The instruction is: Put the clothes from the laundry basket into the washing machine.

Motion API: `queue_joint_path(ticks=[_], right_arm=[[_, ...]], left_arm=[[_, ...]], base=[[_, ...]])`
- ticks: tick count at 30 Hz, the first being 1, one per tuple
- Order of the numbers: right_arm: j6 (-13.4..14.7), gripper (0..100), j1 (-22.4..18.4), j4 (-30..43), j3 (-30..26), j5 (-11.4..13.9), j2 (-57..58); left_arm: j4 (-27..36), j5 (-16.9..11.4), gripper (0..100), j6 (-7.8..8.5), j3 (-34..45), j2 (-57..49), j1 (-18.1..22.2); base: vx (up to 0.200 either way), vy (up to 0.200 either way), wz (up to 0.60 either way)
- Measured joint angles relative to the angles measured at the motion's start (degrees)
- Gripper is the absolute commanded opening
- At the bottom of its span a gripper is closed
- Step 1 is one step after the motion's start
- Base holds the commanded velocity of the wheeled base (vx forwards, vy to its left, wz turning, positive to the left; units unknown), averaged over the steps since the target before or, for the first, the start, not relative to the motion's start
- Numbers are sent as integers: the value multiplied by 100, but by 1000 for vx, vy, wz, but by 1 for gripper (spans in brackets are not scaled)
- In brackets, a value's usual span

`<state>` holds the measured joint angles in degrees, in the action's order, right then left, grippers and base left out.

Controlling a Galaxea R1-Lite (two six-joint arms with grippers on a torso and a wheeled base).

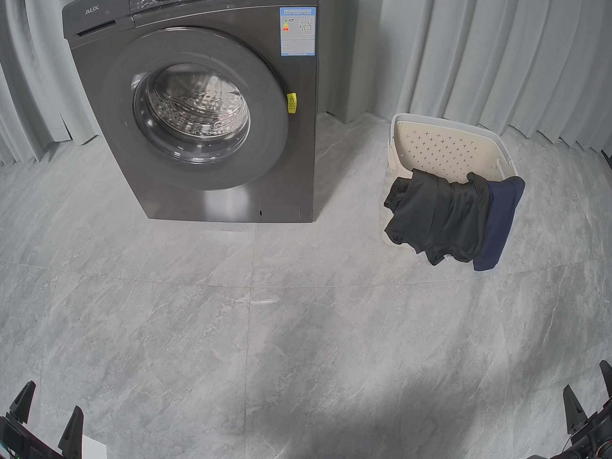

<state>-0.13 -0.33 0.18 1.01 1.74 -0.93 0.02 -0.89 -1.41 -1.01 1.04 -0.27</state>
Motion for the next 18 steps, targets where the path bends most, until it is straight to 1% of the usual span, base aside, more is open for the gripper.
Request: queue_joint_path(ticks=[5,18], right_arm=[[0,100,0,0,0,0,0],[0,100,-2,4,0,0,0]], left_arm=[[-2,-4,100,7,0,0,2],[-2,-4,100,7,0,0,5]], base=[[0,0,0],[0,-200,0]])
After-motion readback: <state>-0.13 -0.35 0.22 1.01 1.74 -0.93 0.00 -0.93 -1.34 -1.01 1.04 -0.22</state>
